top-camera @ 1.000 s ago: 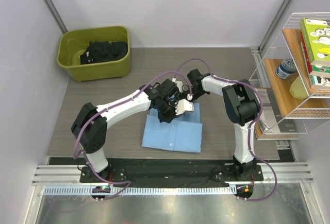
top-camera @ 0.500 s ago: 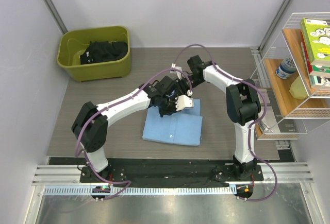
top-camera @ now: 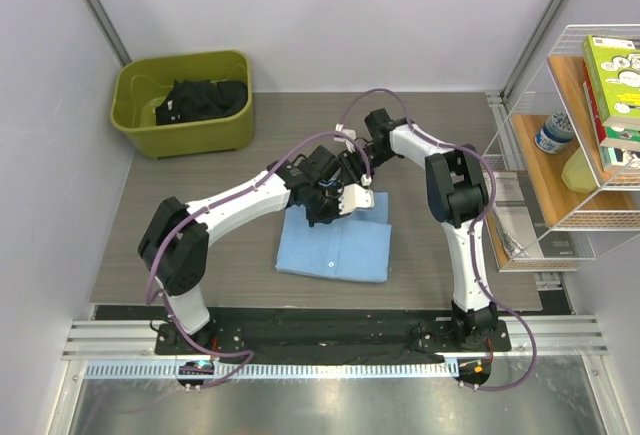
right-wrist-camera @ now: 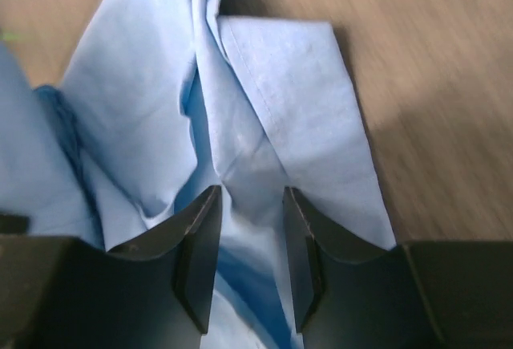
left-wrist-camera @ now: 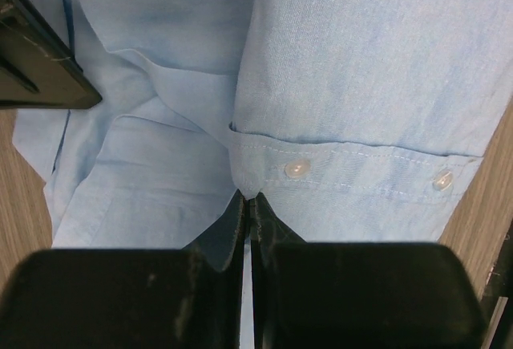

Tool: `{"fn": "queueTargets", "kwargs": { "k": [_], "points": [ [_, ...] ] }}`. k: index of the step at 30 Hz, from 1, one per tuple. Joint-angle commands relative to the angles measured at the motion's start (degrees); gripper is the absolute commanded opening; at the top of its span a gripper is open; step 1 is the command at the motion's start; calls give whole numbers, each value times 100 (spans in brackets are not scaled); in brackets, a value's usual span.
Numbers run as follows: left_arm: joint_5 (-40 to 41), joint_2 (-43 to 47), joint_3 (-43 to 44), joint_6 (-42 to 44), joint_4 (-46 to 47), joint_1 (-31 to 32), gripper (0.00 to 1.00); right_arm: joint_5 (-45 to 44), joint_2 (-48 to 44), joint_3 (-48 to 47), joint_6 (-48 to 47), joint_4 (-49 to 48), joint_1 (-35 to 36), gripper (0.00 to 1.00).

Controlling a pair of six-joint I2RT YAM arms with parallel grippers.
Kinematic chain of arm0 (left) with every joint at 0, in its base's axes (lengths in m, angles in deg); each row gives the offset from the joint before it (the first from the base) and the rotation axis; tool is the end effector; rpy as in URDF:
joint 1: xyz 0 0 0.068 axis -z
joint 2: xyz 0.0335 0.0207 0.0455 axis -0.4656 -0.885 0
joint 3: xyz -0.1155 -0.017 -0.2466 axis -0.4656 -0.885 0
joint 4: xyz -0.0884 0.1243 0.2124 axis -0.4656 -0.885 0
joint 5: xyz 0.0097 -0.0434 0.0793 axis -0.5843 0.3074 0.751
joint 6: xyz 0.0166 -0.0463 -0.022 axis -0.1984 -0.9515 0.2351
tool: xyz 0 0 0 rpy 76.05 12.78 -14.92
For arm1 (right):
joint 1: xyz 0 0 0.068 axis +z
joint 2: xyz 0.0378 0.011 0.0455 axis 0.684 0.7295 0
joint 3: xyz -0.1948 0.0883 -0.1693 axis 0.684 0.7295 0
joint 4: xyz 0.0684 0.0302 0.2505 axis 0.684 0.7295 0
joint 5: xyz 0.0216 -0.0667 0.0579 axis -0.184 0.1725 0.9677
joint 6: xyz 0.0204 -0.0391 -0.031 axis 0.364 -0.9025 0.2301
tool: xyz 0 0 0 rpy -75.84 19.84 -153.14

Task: Fold and stack the long sleeve shirts
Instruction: Fold the shirt

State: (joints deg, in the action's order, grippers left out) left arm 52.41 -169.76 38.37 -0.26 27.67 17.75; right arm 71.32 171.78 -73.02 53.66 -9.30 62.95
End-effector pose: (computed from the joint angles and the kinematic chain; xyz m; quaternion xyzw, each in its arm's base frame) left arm 0.2510 -0.2699 0.2389 0.6607 0.6985 -0.1580 0.2251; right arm 0.4288 0.1820 0.1482 -0.3734 0.8299 0.3941 0.1285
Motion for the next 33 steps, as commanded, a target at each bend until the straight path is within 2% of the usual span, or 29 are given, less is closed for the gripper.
{"fn": "queueTargets", "kwargs": {
  "k": [1,15,21,27,33],
  "points": [
    [-287,49,179,43,-158,-50,2,-66,-161,170,-355,47,156,42],
    [-788,690,56,-634,-1002,38,2,479,-1488,1955,-163,-111,649,41],
    [-735,770,56,-669,-1055,232,2,252,-1481,1095,250,-76,412,44],
    [-542,700,222,-520,-1063,241,3,-250,-1094,505,-276,469,174,44],
    [-454,515,521,-292,-1090,197,3,-304,-612,347,-347,443,183,42]
  ]
}}
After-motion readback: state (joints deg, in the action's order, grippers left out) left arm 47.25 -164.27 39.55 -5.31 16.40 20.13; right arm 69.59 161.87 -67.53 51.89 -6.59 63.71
